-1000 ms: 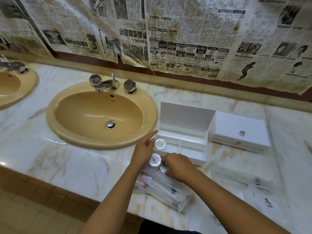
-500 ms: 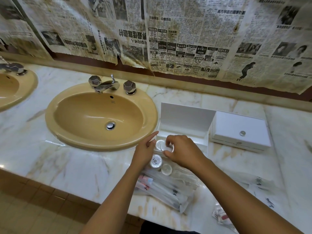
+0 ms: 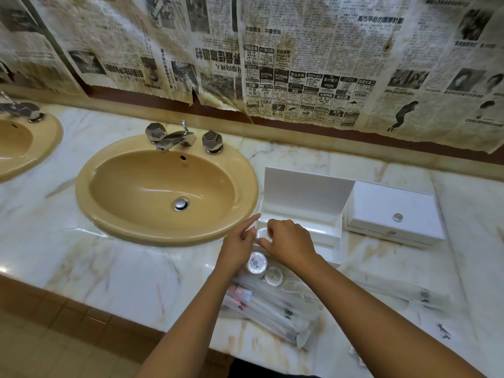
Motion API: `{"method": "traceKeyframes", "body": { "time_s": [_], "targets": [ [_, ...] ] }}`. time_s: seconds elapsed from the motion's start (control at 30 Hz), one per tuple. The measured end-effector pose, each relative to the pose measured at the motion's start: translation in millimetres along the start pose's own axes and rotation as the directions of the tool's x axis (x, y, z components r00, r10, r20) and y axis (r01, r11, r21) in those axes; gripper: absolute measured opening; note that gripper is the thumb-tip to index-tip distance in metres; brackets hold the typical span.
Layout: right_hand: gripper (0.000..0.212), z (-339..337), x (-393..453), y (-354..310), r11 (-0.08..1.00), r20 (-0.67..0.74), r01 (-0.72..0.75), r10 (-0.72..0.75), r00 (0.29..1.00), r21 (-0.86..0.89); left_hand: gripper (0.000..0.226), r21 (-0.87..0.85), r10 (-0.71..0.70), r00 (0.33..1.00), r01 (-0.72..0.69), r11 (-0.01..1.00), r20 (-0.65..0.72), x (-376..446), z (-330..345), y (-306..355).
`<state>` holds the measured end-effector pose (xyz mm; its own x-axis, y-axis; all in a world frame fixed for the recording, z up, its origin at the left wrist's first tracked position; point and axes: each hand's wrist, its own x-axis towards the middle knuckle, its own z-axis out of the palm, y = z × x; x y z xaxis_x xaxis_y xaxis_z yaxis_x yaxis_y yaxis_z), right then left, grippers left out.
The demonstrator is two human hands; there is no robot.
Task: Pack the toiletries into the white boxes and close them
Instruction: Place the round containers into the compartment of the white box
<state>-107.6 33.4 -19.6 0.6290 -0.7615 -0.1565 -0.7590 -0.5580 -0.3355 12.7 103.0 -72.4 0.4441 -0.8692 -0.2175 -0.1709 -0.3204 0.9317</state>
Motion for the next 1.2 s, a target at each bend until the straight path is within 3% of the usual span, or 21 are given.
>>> {"method": "traceKeyframes", "body": {
  "time_s": [0.37,0.6,0.83,1.1,1.2],
  "targets": [
    [0.028,1.5,-8.0,4.3,0.991,-0.018,-0.033,0.036,0.999,0.131,0.043,0.000,0.030,0.999,-0.030,1.000,0.018,1.4,-1.0,-2.5],
    [0.024,-9.5,-26.6,6.3,0.984,-0.096,0.052,-0.036,0.995,0.169,0.043,-0.006,0.027,1.000,-0.027,1.000,0.014,0.6,-0.4,-1.3],
    [0.017,-1.1,-44.6,21.9,0.991,0.234,0.068,-0.094,0.968,0.116,0.043,0.000,0.030,1.000,-0.030,1.000,0.004,-0.3,-0.5,1.3],
    [0.042,16.1,-45.3,23.6,0.991,0.262,0.118,-0.132,0.956,0.067,0.040,-0.003,0.024,1.000,-0.024,1.000,-0.012,-2.9,0.9,4.2],
    [0.041,20.3,-44.8,23.4,0.988,0.253,0.148,-0.155,0.955,0.046,0.040,-0.010,0.027,1.000,-0.027,1.000,-0.015,-3.3,1.6,4.8]
  ]
}}
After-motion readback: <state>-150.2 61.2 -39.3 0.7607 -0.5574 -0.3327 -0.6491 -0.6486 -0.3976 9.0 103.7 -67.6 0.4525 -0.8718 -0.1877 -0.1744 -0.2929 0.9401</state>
